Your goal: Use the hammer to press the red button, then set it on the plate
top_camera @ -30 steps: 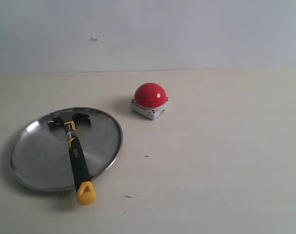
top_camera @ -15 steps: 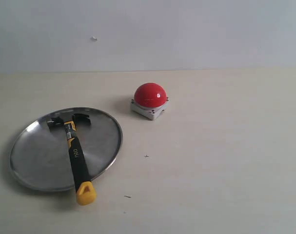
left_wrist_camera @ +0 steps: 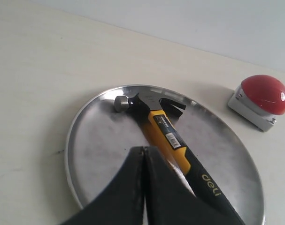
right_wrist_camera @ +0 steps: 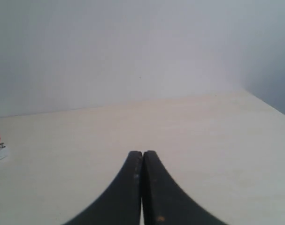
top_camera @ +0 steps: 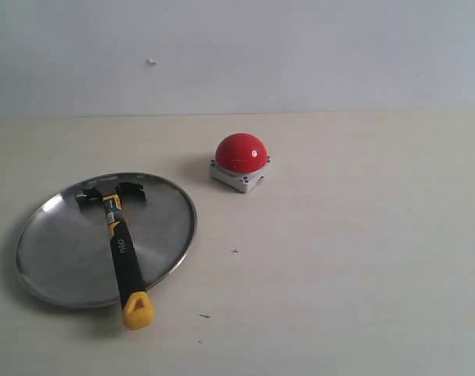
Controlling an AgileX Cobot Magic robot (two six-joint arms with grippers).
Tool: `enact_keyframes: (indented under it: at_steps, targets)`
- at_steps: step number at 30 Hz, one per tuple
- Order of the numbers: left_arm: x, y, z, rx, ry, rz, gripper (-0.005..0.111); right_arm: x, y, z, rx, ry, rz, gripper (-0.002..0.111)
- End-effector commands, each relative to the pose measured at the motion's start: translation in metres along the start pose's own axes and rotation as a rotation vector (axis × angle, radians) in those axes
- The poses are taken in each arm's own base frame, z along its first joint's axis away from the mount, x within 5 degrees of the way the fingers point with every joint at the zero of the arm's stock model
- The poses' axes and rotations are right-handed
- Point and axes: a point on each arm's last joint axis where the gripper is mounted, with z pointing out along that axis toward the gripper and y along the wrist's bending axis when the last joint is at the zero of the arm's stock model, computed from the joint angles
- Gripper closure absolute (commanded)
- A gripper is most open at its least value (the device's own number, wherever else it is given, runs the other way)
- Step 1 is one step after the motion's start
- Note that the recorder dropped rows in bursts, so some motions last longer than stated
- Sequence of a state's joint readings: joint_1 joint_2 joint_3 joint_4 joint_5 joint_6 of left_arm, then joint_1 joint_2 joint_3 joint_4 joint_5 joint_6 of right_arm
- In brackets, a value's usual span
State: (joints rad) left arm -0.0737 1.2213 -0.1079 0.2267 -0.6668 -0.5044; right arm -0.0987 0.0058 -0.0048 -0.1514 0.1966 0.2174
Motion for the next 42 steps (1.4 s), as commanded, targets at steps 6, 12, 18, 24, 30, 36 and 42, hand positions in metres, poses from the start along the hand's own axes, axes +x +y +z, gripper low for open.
enact_keyframes:
  at_steps: [6,12,18,24,30,36,42]
  targets:
    - [-0.001,0.000,-0.001,0.003,-0.012,0.000,0.107,0.008,-0.002,0.000,0.024,0.074,0.007,0.108]
    - [-0.001,0.000,-0.001,0.003,-0.012,0.000,0.107,0.008,-0.002,0.000,0.024,0.074,0.021,0.108]
    - [-0.001,0.000,-0.001,0.003,-0.012,0.000,0.107,0.008,-0.002,0.000,0.024,0.074,0.021,0.108]
    - [-0.001,0.000,-0.001,0.003,-0.012,0.000,0.107,0.008,-0.002,0.000,0.024,0.074,0.021,0.108]
    - [-0.001,0.000,-0.001,0.004,-0.012,0.003,0.107,0.008,-0.002,0.000,0.024,0.074,0.021,0.108]
    - [-0.001,0.000,-0.005,-0.013,0.010,0.203,0.107,0.008,-0.002,0.000,0.024,0.074,0.021,0.108]
    - [-0.011,-0.001,-0.041,-0.093,-0.001,0.215,0.107,0.008,-0.002,0.000,0.025,0.074,0.020,0.108]
